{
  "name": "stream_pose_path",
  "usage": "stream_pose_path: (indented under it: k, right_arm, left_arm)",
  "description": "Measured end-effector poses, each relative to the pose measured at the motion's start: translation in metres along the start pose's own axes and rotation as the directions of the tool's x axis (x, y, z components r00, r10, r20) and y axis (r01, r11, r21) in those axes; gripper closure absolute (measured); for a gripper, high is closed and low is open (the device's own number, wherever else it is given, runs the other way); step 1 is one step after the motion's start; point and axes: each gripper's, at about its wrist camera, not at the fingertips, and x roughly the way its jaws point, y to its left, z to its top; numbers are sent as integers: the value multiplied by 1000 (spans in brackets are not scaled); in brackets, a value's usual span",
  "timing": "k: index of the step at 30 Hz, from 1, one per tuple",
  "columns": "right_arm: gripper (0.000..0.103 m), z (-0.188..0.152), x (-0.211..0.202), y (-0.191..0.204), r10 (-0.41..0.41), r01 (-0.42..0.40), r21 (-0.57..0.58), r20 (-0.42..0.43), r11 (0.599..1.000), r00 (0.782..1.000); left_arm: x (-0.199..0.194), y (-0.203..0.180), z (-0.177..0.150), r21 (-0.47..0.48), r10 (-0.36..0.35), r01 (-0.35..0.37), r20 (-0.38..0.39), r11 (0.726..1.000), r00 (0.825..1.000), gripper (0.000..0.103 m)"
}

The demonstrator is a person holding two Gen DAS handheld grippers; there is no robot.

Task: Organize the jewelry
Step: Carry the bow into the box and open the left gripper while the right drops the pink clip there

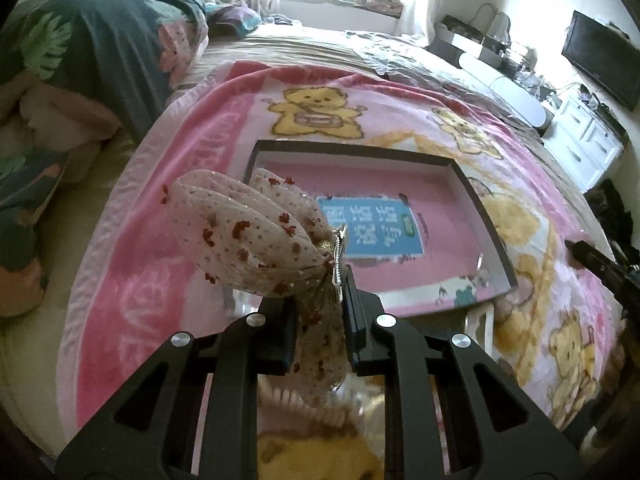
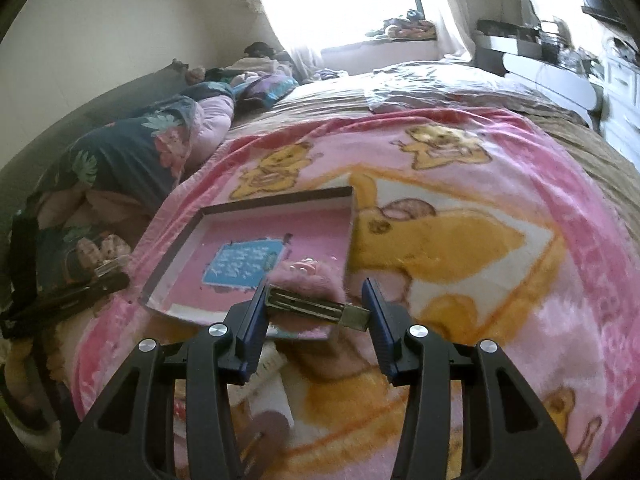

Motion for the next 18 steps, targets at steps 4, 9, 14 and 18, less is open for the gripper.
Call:
stream_pose_path:
  k: [4,9,14,18]
  right_arm:
    - [59,15,15,8,17,-17,-19,1,1000,1000]
    - [59,26,42,16,27,-29,-53,-41,998,999]
    - [59,30,69,26,25,-35,-98,-97,995,995]
    - [59,27,90,37,19,-39,-142,-138,989,990]
  left_arm:
    - [17,1,14,-7,-2,2,-16,1000,1000,91]
    - [41,-1,30,4,-1,1,-38,1000,999,91]
    - [68,-3,39,12,12,-11,-79,1000,997,91]
    - [89,-3,40,6,16,-16,-121,1000,992,91]
